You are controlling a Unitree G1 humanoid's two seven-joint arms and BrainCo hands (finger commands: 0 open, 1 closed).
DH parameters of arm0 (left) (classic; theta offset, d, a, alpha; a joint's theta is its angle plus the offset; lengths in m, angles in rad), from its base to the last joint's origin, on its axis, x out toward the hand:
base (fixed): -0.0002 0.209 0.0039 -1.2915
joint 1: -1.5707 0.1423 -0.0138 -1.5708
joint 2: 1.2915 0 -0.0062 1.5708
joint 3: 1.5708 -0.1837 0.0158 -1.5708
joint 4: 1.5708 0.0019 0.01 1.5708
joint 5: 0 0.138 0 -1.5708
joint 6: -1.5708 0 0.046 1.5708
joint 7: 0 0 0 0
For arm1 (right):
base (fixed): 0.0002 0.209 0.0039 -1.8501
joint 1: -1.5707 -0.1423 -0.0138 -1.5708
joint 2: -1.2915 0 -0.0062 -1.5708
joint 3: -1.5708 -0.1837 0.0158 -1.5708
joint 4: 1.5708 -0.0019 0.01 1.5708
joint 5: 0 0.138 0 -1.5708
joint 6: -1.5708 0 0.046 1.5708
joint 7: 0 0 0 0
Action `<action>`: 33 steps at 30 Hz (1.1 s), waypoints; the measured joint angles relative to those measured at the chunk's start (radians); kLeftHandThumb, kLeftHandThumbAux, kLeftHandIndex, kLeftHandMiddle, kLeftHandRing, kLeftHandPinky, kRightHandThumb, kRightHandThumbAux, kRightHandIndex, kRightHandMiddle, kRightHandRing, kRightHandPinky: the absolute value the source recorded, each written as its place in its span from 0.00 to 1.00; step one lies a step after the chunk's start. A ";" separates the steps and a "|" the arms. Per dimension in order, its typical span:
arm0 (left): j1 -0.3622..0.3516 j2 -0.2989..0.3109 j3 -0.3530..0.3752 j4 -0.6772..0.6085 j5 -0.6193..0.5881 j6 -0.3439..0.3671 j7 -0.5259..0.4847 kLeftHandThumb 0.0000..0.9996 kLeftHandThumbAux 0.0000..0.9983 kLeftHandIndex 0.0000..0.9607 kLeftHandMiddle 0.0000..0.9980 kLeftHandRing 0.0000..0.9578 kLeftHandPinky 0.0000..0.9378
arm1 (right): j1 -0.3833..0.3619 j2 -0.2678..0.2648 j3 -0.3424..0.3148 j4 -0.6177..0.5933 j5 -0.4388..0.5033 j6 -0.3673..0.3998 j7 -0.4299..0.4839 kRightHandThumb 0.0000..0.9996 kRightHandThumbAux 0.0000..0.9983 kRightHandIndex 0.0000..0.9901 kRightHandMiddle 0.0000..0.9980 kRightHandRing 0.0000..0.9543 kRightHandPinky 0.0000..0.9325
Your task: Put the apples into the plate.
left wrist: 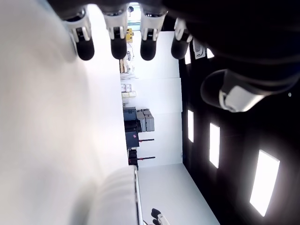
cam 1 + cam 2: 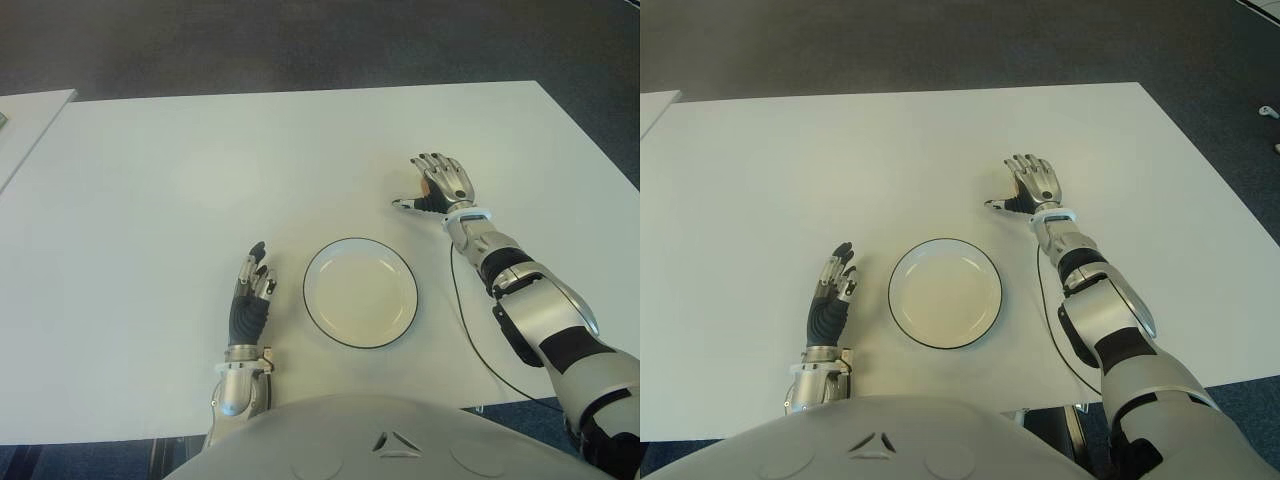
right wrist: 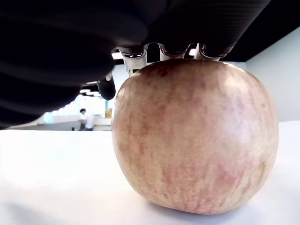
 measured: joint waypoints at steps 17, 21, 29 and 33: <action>0.023 0.005 0.004 -0.021 -0.009 0.015 -0.009 0.03 0.39 0.00 0.00 0.00 0.01 | -0.011 -0.011 0.007 0.029 0.050 0.022 0.027 0.31 0.37 0.00 0.00 0.00 0.00; 0.024 0.005 0.004 -0.021 -0.014 0.015 -0.009 0.03 0.38 0.00 0.00 0.00 0.01 | -0.012 -0.017 0.009 0.032 0.055 0.022 0.032 0.31 0.38 0.00 0.00 0.00 0.00; 0.023 0.006 0.004 -0.021 -0.011 0.015 -0.009 0.04 0.38 0.00 0.00 0.00 0.00 | -0.015 -0.024 0.011 0.034 0.064 0.022 0.045 0.31 0.40 0.00 0.00 0.00 0.00; 0.023 0.006 0.004 -0.021 -0.007 0.015 -0.009 0.04 0.39 0.00 0.00 0.00 0.01 | -0.019 -0.031 0.011 0.035 0.072 0.023 0.057 0.31 0.41 0.00 0.00 0.00 0.00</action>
